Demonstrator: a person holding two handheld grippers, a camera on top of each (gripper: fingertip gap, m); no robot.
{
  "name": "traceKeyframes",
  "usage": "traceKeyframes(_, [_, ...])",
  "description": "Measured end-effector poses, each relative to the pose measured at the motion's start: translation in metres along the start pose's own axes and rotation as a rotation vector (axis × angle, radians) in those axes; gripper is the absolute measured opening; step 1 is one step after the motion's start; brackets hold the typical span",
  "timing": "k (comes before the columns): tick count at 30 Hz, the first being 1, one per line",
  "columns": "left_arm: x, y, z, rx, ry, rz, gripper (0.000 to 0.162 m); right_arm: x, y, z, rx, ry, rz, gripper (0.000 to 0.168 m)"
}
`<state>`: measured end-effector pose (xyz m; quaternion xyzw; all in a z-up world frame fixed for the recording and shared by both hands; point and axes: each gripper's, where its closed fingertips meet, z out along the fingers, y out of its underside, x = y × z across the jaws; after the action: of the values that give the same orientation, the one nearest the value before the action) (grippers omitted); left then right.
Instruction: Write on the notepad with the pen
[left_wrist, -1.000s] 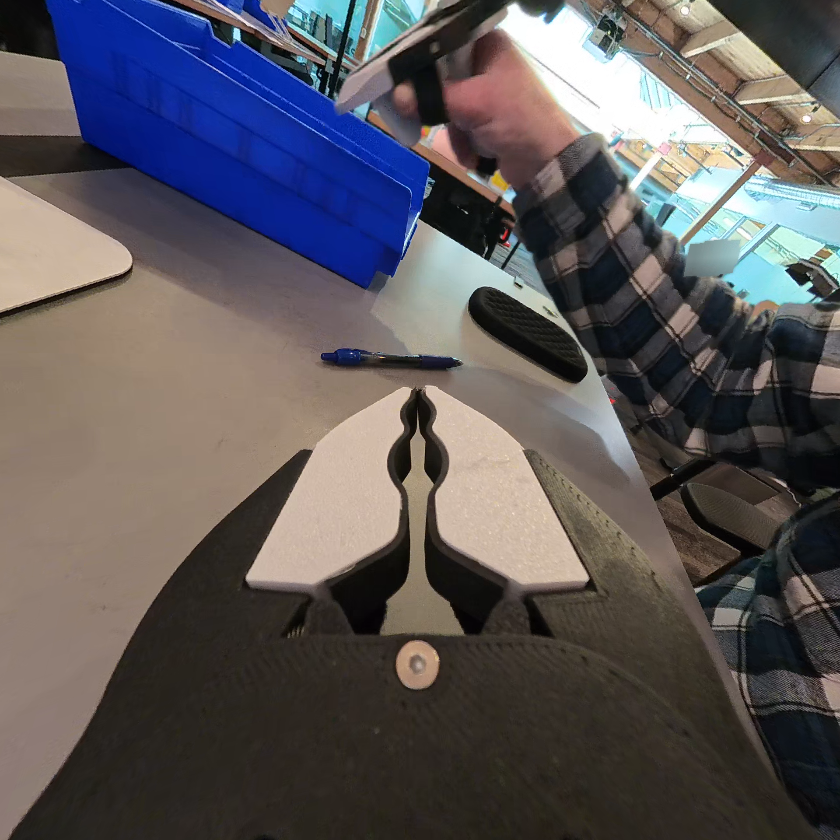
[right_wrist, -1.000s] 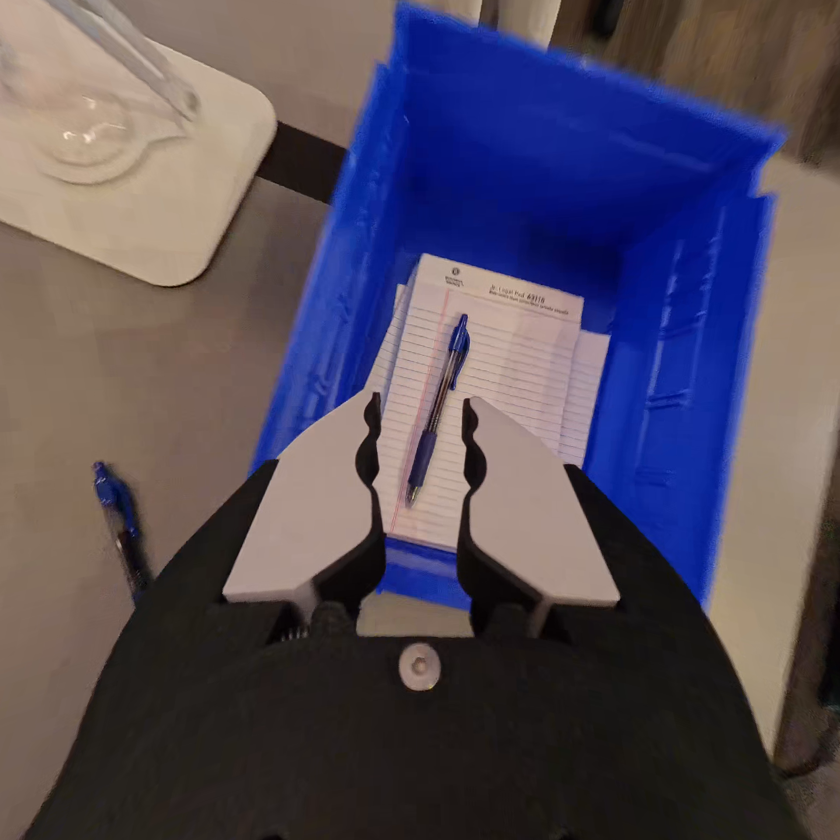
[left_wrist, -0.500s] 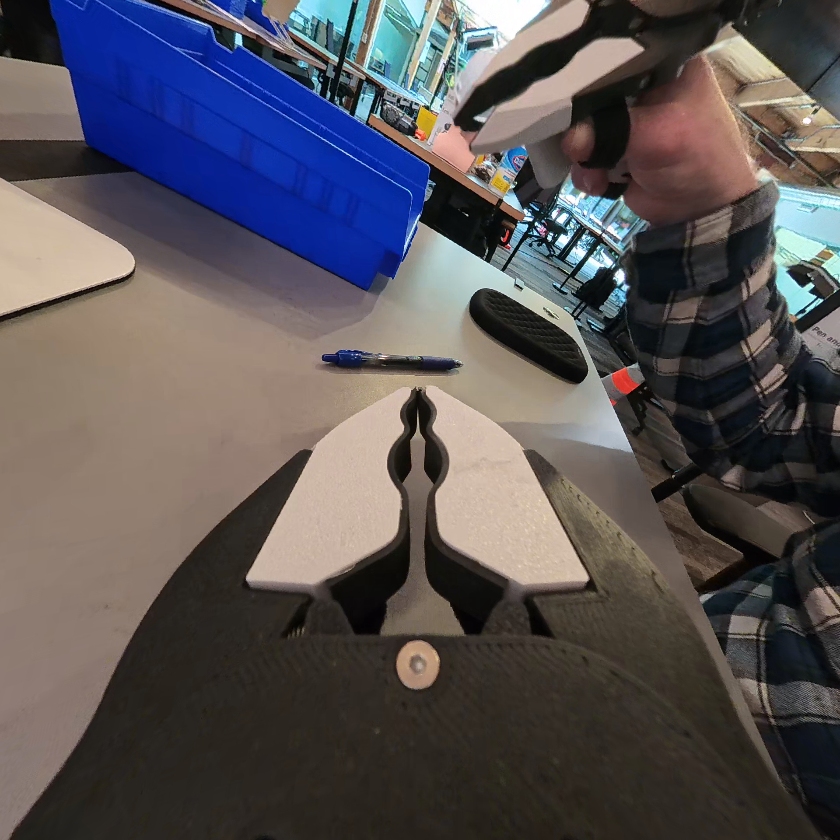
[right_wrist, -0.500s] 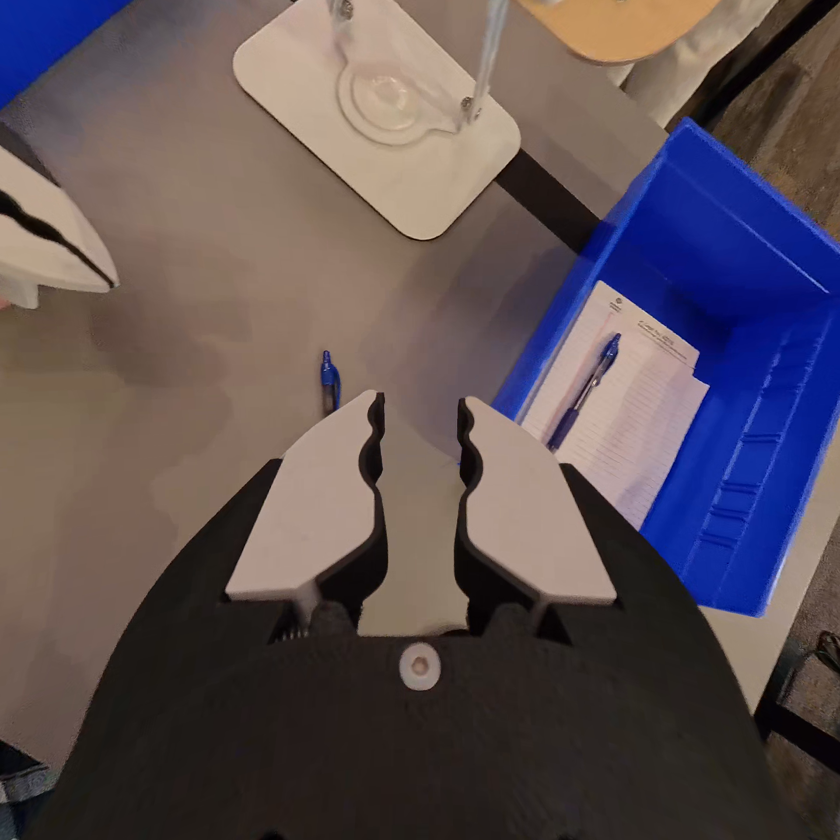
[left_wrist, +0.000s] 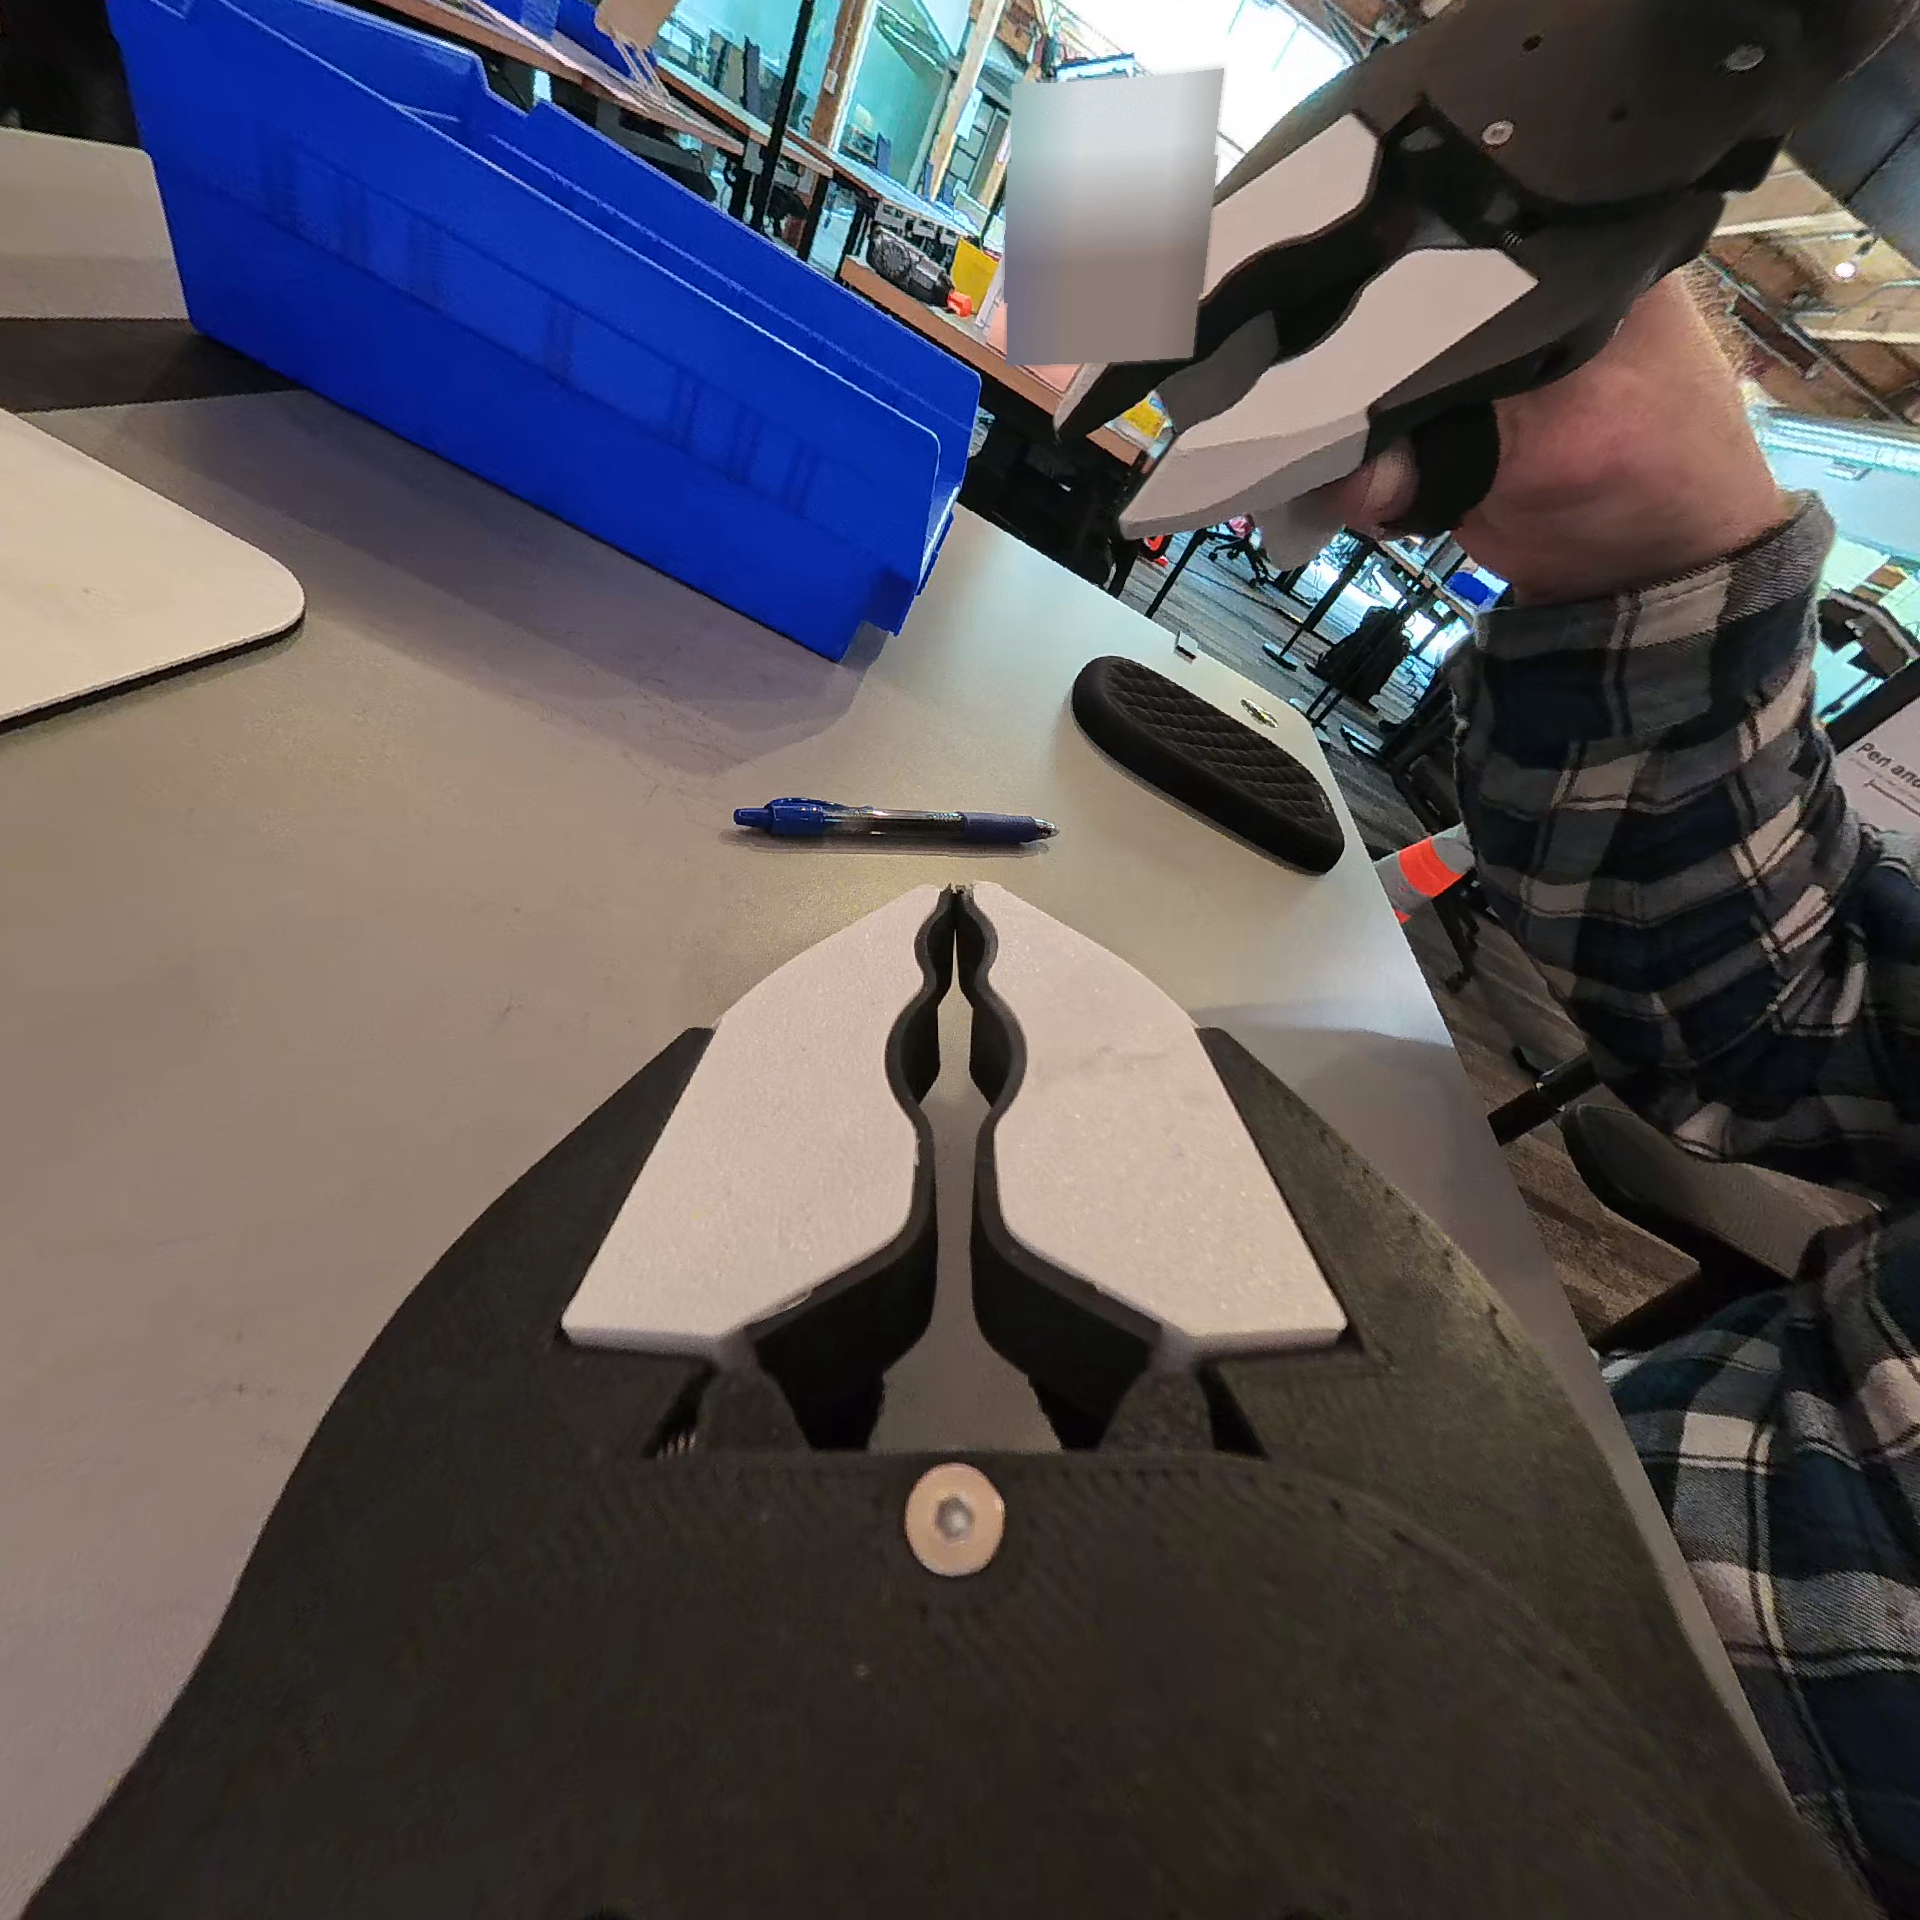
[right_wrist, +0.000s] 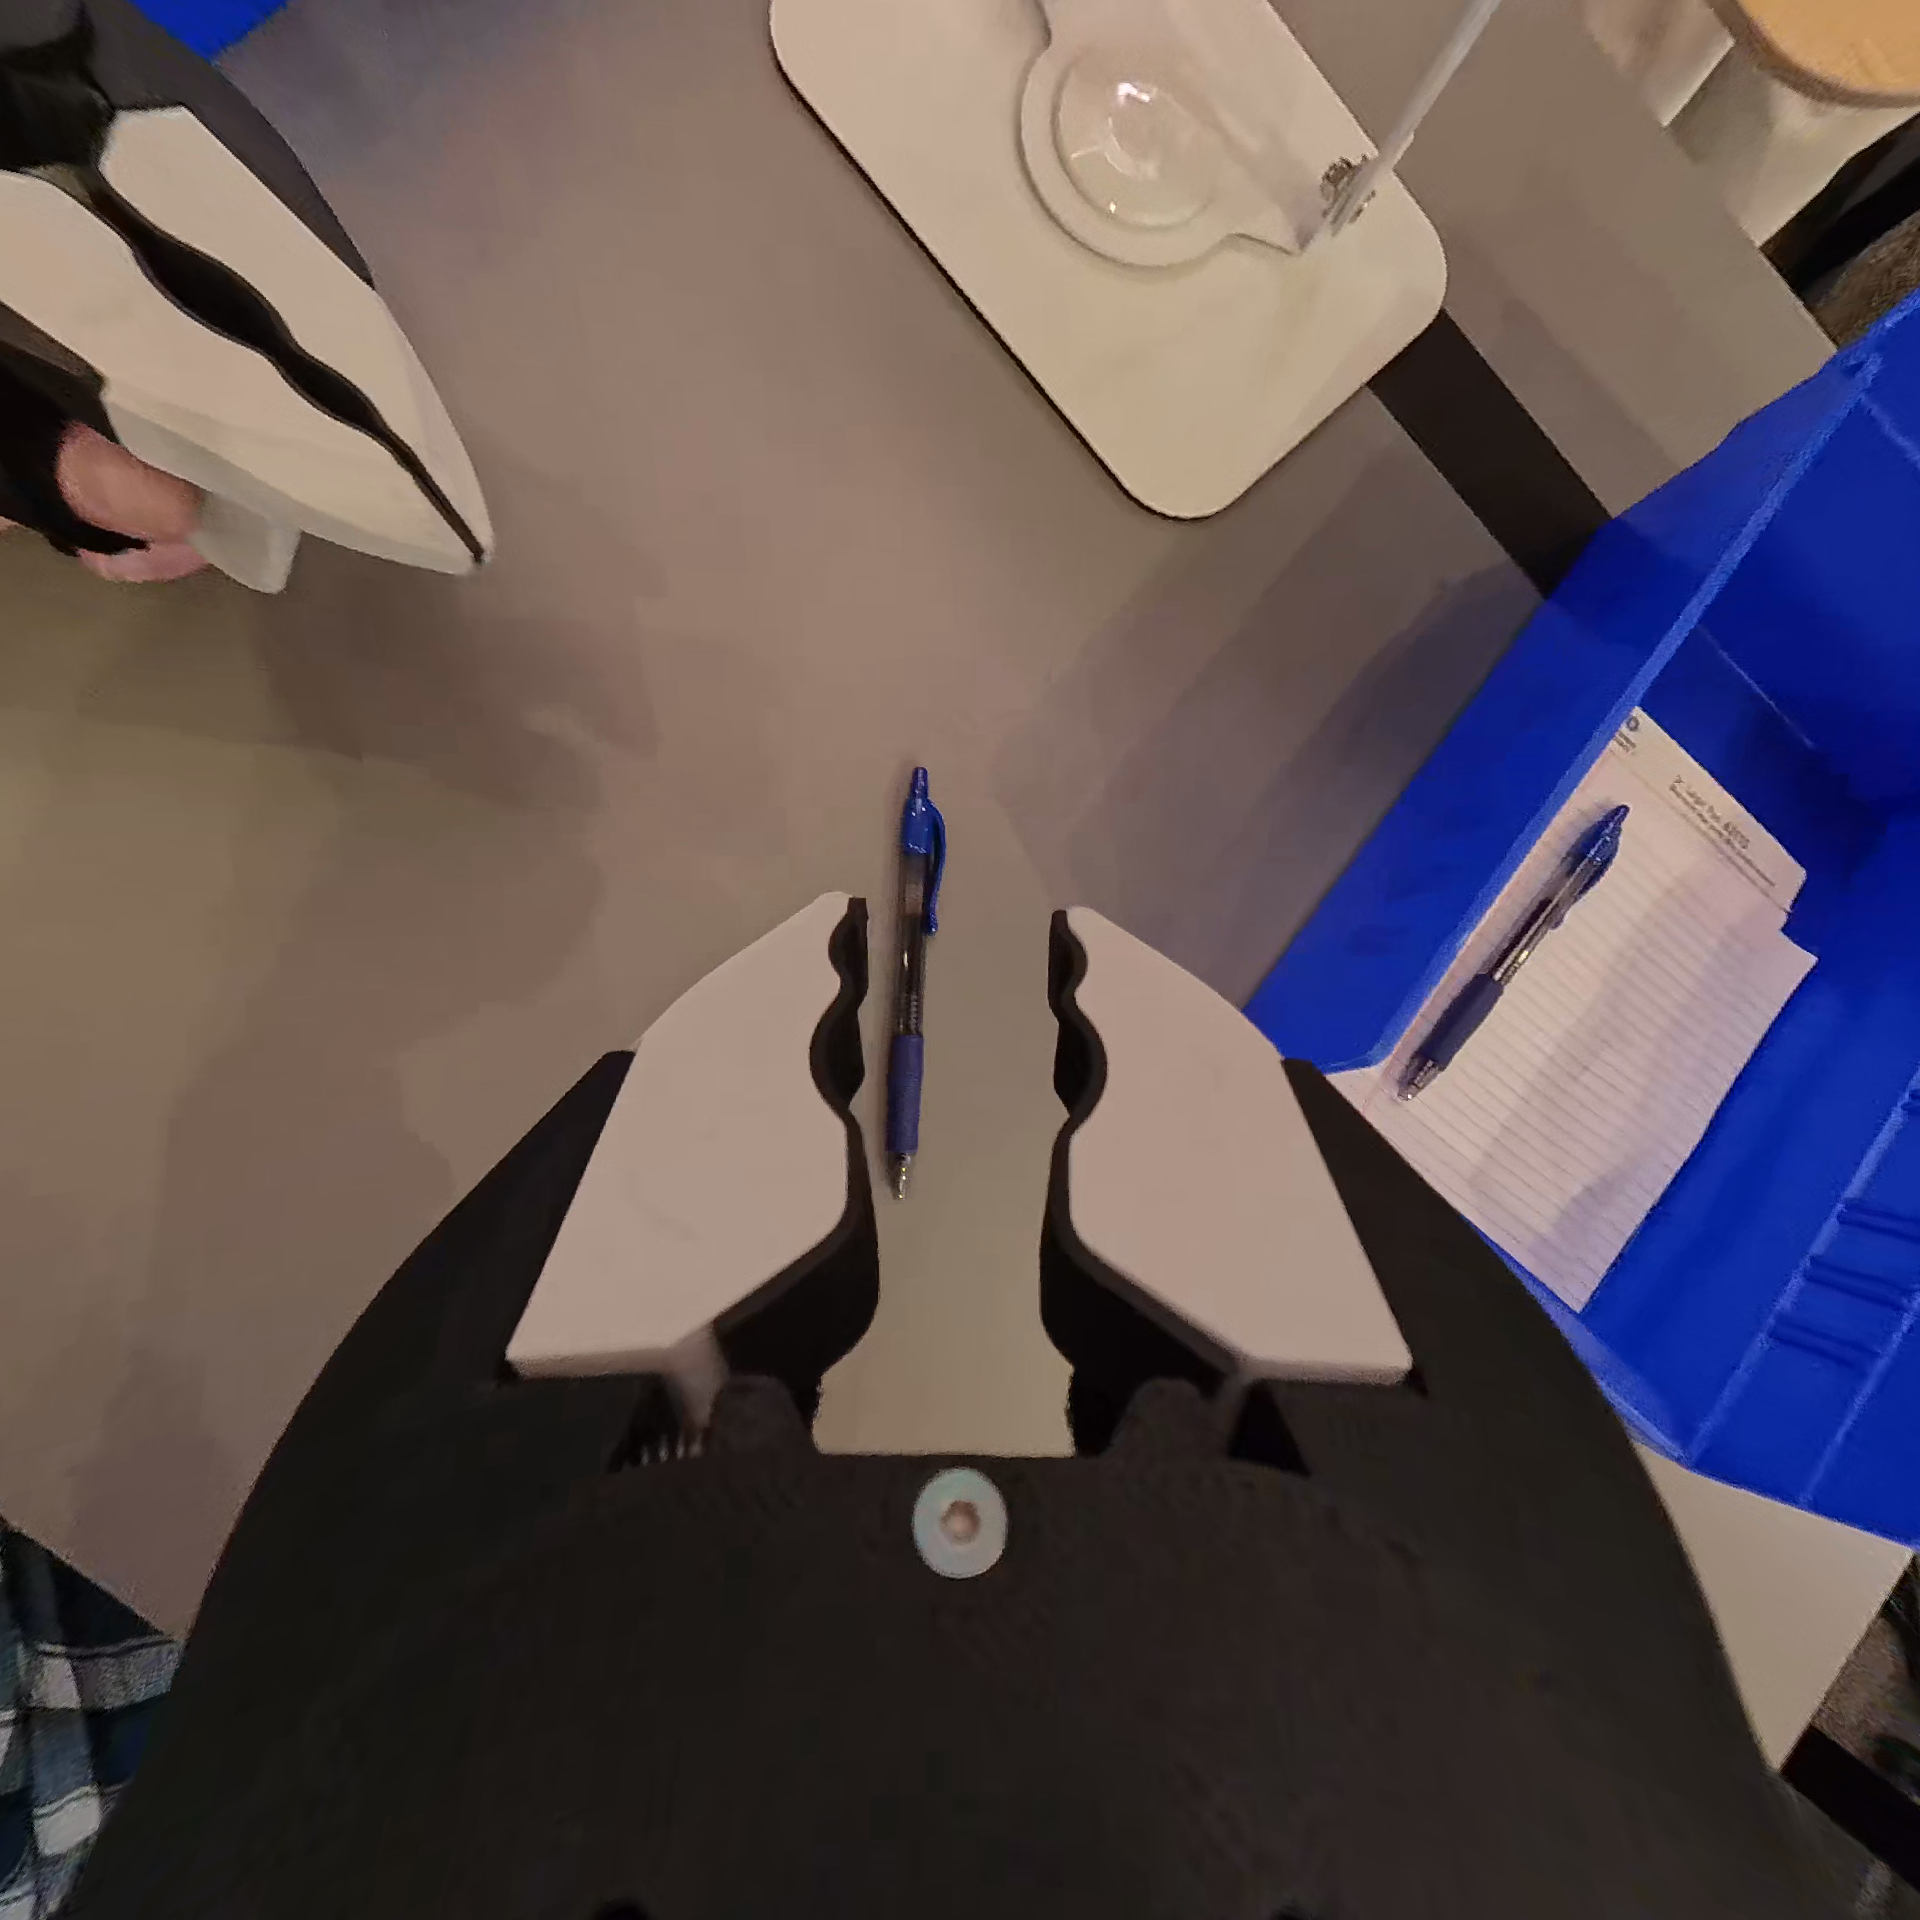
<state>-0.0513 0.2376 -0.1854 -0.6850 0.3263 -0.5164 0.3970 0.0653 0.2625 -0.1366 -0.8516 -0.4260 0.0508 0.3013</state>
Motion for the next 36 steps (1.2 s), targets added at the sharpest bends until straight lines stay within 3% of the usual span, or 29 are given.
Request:
traceKeyframes(17, [0.000,0.000,0.000,-0.003,0.001,-0.002,0.000,0.002,0.037,0.041,-0.134,-0.053,0.047,0.035])
traceKeyframes(30, [0.000,0.000,0.000,-0.005,0.003,-0.004,0.000,-0.017,0.083,0.098,-0.329,-0.142,0.028,0.031])
traceKeyframes(34, [0.000,0.001,0.000,-0.006,0.002,-0.004,0.000,-0.026,0.081,0.100,-0.316,-0.185,0.023,0.010])
traceKeyframes(36, [0.000,0.001,0.000,-0.007,0.002,-0.003,0.000,-0.027,0.081,0.099,-0.319,-0.190,0.028,0.010])
